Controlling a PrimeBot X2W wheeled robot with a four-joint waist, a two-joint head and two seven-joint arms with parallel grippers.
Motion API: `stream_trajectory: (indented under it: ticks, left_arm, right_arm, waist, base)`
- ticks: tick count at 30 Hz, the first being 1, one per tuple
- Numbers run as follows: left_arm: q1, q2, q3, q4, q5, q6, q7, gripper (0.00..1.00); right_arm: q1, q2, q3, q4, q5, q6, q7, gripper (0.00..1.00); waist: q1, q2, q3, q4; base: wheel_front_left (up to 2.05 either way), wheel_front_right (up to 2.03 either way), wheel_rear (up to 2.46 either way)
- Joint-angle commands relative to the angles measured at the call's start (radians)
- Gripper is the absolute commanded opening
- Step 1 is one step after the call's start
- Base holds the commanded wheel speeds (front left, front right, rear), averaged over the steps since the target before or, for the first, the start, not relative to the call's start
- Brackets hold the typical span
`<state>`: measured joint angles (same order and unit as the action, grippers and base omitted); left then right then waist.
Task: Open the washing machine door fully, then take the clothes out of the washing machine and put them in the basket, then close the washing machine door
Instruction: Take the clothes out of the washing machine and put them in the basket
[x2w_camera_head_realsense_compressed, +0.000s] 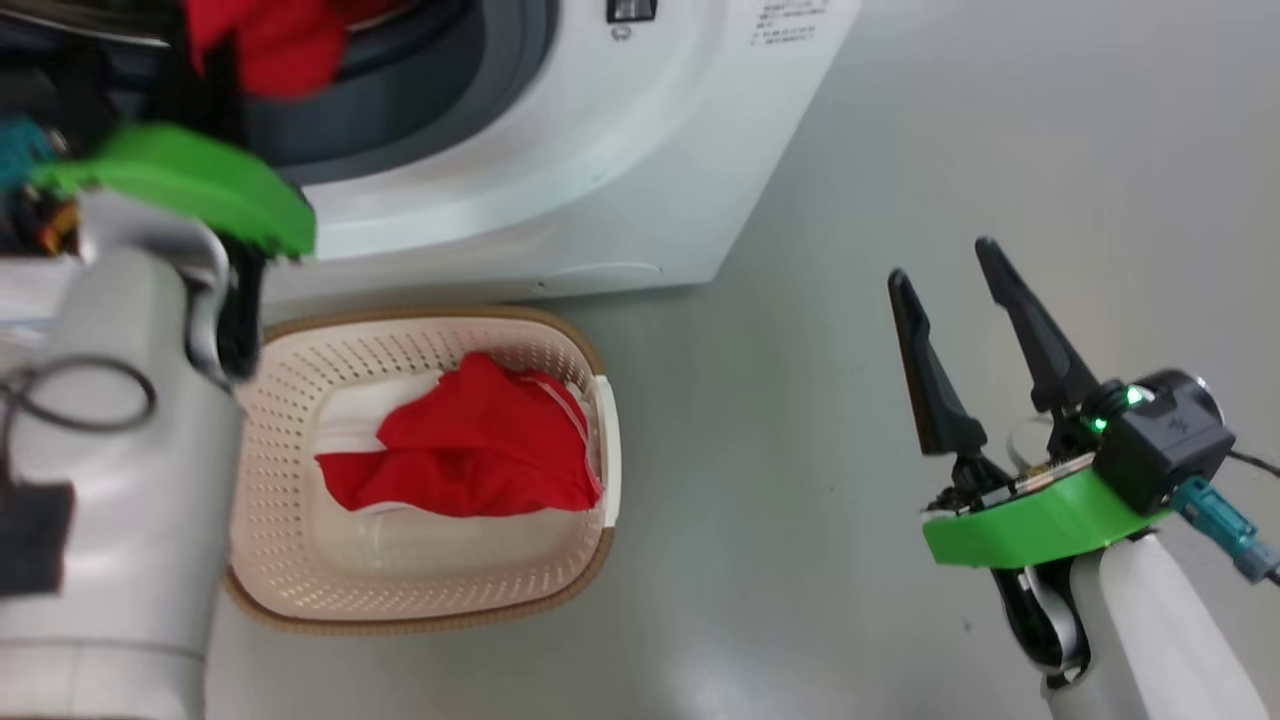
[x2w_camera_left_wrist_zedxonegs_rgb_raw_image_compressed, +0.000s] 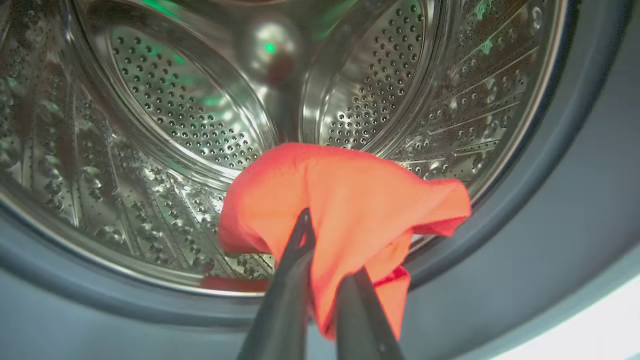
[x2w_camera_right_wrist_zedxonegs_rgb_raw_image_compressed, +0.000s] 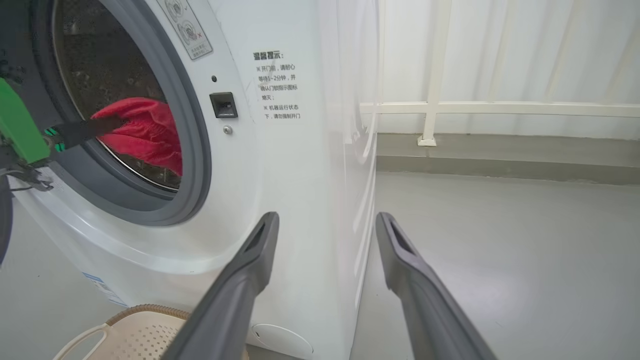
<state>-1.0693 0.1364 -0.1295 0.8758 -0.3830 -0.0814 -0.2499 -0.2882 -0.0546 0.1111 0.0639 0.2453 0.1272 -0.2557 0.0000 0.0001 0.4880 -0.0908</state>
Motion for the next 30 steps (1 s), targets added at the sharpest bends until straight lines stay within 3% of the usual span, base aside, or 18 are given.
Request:
stream_trajectory:
  ticks: [1,17,30]
  left_arm:
    - [0.036,0.032,0.027,-0.05,0.0,-0.012,-0.012,0.0]
    - [0.352,0.005,0.083,-0.354,0.053,-0.034,-0.012,0.0]
    - [0.575,-0.014,0.088,-0.602,0.075,-0.005,-0.005,0.0]
  right_arm:
    - [0.031,0.004,0.022,-0.016,-0.006,0.003,-0.006,1.0]
    - [0.102,0.004,0.027,0.013,0.001,0.003,-0.006,1.0]
    - [0.131,0.004,0.03,0.025,0.007,0.003,-0.006,1.0]
  waist:
    - [0.0,-0.0001,-0.049,0.023]
    - [0.0,-0.0001,-0.204,0.044]
    - [0.0,-0.0001,-0.283,0.059]
  base:
    - [0.0,0.0,0.0]
    - [0.0,0.0,0.0]
    - [0.0,0.0,0.0]
